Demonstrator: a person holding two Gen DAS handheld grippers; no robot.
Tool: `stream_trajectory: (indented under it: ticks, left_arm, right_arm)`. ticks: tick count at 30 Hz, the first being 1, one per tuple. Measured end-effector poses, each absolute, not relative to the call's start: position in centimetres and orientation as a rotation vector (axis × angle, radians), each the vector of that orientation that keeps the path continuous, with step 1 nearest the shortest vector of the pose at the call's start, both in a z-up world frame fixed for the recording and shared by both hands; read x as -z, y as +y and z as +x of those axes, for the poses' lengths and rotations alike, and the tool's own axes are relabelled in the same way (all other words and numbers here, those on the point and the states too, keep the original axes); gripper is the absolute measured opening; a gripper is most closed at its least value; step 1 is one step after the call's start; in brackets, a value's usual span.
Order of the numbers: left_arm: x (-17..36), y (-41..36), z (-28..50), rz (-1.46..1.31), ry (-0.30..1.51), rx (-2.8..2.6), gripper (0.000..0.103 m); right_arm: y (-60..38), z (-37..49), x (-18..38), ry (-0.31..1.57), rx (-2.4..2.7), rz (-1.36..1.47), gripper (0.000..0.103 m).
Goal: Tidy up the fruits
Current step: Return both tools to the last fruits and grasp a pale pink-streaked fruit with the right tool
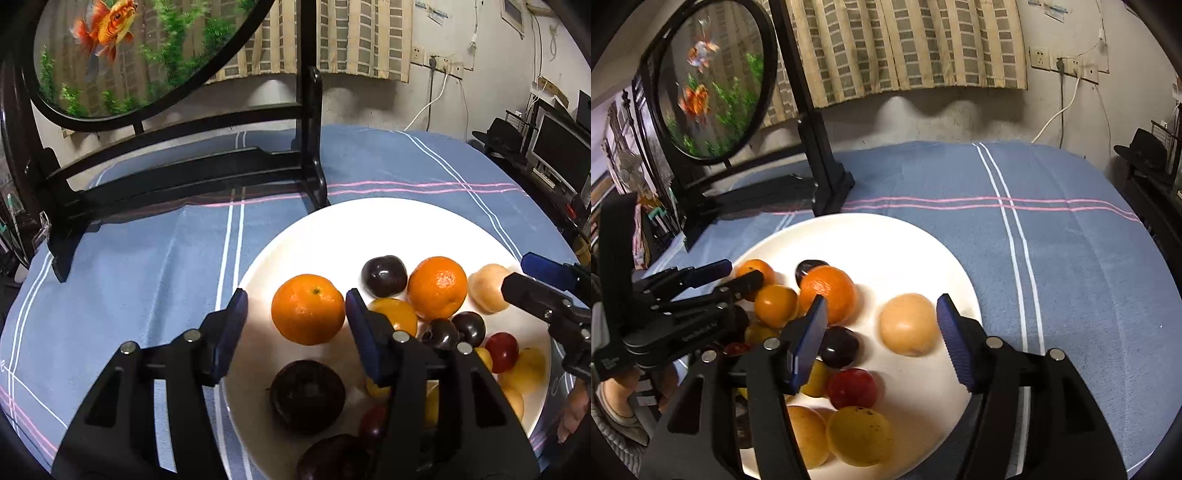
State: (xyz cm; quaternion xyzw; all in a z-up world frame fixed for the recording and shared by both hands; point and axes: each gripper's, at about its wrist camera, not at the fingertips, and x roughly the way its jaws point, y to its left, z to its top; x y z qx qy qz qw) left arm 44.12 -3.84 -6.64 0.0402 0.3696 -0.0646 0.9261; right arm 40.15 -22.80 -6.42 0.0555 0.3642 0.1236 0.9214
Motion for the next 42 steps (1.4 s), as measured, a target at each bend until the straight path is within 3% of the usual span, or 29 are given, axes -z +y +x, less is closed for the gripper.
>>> stream_trajectory:
  ticks: [12, 22, 33, 42]
  left_arm:
    - [3.0, -1.1, 38.5, 0.067, 0.693, 0.085, 0.065]
    - [1.2, 0.3, 27.0, 0.094, 0.628, 0.060, 0.079]
    - [3.7, 0.2, 19.8, 0.123, 0.588, 0.004, 0.091]
    - [5.0, 1.1, 20.3, 0.109, 0.617, -0.005, 0.096]
  right_arm:
    - [-21.8, 37.2, 4.0, 0.700, -0.277, 0.143, 0.062]
    - [-20.2, 26.5, 0.7, 0.663, -0.368, 0.180, 0.063]
    - [-17.8, 16.1, 6.6, 0.773, -0.486, 0.095, 0.064]
    - [-13.6, 15.4, 8.9, 0.869, -0.566, -0.035, 0.064]
